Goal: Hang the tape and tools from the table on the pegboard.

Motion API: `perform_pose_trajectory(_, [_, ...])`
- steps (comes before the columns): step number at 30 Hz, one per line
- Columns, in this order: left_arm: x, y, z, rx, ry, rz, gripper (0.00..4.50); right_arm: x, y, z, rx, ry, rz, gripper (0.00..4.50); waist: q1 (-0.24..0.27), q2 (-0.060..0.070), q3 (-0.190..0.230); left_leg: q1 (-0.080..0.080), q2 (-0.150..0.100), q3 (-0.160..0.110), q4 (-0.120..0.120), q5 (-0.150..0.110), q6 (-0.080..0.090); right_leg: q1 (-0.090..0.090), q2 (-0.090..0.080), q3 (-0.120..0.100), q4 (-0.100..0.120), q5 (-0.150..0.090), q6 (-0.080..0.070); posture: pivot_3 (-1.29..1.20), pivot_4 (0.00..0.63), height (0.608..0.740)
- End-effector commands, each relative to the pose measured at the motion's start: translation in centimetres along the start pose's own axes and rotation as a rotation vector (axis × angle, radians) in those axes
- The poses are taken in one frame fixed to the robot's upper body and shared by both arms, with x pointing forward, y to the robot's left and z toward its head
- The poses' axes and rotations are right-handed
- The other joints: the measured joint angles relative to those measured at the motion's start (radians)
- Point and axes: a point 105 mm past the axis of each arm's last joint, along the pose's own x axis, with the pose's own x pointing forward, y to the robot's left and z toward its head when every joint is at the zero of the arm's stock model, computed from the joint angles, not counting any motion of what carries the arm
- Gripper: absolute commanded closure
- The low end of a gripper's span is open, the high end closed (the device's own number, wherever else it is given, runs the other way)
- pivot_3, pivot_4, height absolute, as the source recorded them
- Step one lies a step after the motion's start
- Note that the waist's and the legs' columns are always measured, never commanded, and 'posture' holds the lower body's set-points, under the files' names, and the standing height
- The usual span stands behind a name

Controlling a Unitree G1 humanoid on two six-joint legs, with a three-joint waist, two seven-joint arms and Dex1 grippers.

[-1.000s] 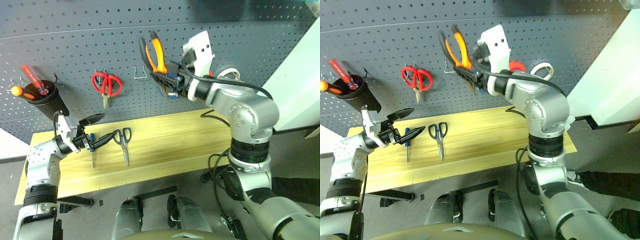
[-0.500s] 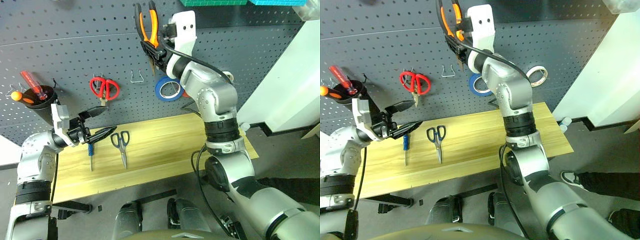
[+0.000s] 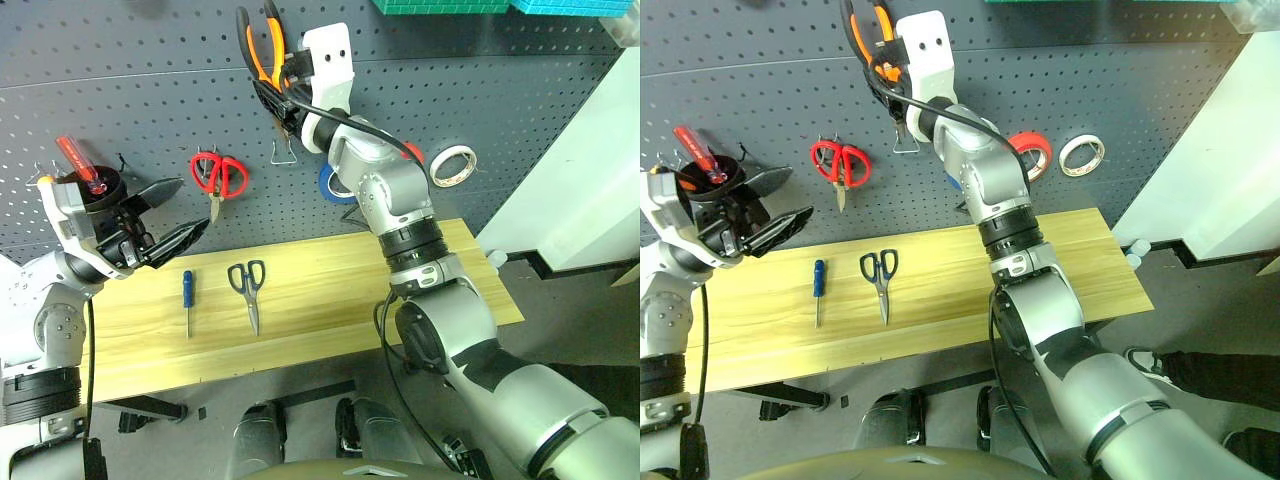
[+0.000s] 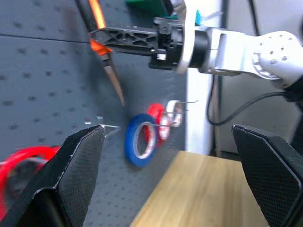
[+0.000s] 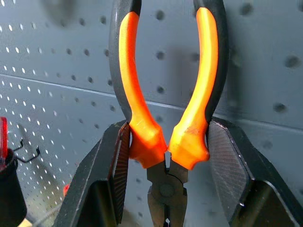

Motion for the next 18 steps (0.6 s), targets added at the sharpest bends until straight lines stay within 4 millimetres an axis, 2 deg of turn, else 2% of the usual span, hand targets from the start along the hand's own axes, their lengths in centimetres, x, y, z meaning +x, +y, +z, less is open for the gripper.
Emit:
perform_pose_trajectory(1, [-0.5,0.7,1.2,0.065,-0.036,0.062,0.00,0.8,1.3,2.6,-0.051,-0.099,0.022,2.43,0.001,0.000,0.000,0.000,0.000,0.000,0.000,0.000,0.000,0.000,0.000,0.000,0.000,0.000,0.000,0.21,0.036,0.740])
perform_pose_trajectory(6, [-0.9,0.8,0.6,0.084,-0.012,0.082,0.00,1.4,1.2,1.7,-0.083,-0.101,-0.014,2.43,0.002,-0.002,-0.002,0.000,0.000,0.000,0.000,0.000,0.000,0.001,0.000,0.000,0.000,0.000,0.000,0.22,0.036,0.740])
perform_pose_trajectory(18, [-1.0,1.1,0.4,0.097,-0.005,0.105,0.00,1.6,-1.2,-1.8,-0.140,-0.030,-0.130,2.43,0.006,-0.004,-0.015,0.001,0.000,0.000,0.001,0.000,0.000,0.002,0.000,0.000,0.000,0.000,0.000,0.22,0.040,0.740])
